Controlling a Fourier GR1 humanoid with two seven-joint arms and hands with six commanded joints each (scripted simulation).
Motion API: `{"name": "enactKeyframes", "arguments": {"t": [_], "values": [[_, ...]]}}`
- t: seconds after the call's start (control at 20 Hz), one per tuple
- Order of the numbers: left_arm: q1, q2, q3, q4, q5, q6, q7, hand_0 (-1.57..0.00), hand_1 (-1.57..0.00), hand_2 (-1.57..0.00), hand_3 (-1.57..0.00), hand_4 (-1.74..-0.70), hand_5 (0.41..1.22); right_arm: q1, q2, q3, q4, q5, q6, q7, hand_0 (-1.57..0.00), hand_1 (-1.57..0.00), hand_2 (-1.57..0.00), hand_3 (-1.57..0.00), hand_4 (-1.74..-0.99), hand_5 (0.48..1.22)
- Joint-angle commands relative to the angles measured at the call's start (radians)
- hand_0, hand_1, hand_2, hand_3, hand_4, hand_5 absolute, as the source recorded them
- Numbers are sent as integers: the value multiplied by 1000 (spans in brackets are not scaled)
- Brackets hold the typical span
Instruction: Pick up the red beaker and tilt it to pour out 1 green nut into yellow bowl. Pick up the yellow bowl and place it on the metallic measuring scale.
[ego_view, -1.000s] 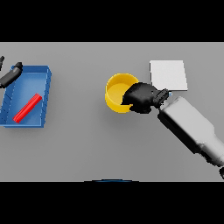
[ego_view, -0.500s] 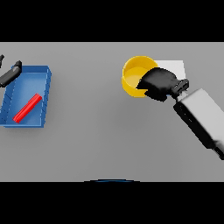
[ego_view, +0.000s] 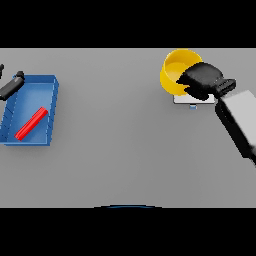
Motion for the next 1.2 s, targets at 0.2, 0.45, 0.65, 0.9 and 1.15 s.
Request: {"name": "enactKeyframes", "arguments": {"t": [0.2, 0.45, 0.65, 0.9, 1.15], "values": [[12, 16, -11, -19, -8, 0, 21, 1, 1, 1, 1, -719, 725, -25, 15, -39, 157, 9, -56, -5, -1571, -1571, -1500, -1169, -1741, 1221], [22, 18, -3, -22, 0, 4, 9, 1, 1, 1, 1, -725, 712, -54, 43, -71, 320, 18, -108, -34, -1571, -1571, -1439, -1318, -1741, 1221], [10, 5, -8, -2, -7, 4, 17, 1, 1, 1, 1, -729, 714, -80, 73, -93, 408, 18, -109, -59, -1548, -1571, -1393, -1407, -1741, 1221], [-1, -4, -17, -6, -11, 2, 31, 1, 1, 1, 1, -727, 715, -91, 84, -113, 448, 20, -102, -65, -1397, -1571, -1385, -1363, -1741, 1221], [-3, -3, -11, 3, -4, -8, 24, 1, 1, 1, 1, -732, 729, -95, 83, -131, 456, 4, -50, -56, -577, -828, -913, -742, -1588, 1016]]}}
